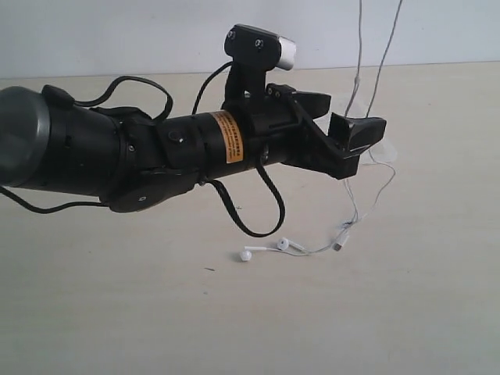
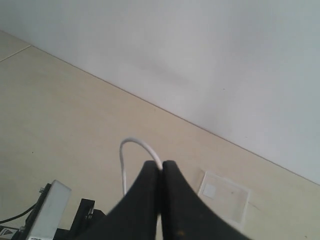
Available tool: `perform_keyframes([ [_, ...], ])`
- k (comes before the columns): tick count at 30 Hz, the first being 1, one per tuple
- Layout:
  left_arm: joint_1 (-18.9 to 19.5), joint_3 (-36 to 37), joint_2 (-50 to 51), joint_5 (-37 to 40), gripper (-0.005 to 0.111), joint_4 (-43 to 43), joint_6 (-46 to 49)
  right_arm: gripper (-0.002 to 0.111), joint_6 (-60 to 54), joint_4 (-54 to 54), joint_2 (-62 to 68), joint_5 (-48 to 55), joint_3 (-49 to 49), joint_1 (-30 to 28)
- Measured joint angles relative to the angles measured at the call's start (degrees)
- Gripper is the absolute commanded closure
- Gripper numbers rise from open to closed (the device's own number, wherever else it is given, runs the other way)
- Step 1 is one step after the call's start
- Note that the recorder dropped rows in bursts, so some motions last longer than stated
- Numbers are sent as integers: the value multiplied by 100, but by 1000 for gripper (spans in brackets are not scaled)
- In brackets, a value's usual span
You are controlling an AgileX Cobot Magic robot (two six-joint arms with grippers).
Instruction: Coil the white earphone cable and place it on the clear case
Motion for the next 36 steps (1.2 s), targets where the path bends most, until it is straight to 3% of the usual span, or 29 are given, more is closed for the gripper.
perform_keyframes([
  [22,0,-307,441,-126,34,-48,25,108,0,-12,0,11,0,0],
  [26,0,-307,453,-130,52,-48,25,108,0,-12,0,11,0,0],
  [33,0,-317,453,-130,97,-48,25,108,0,-12,0,11,0,0],
  [36,0,-317,453,-130,107,-48,25,108,0,-12,0,11,0,0],
])
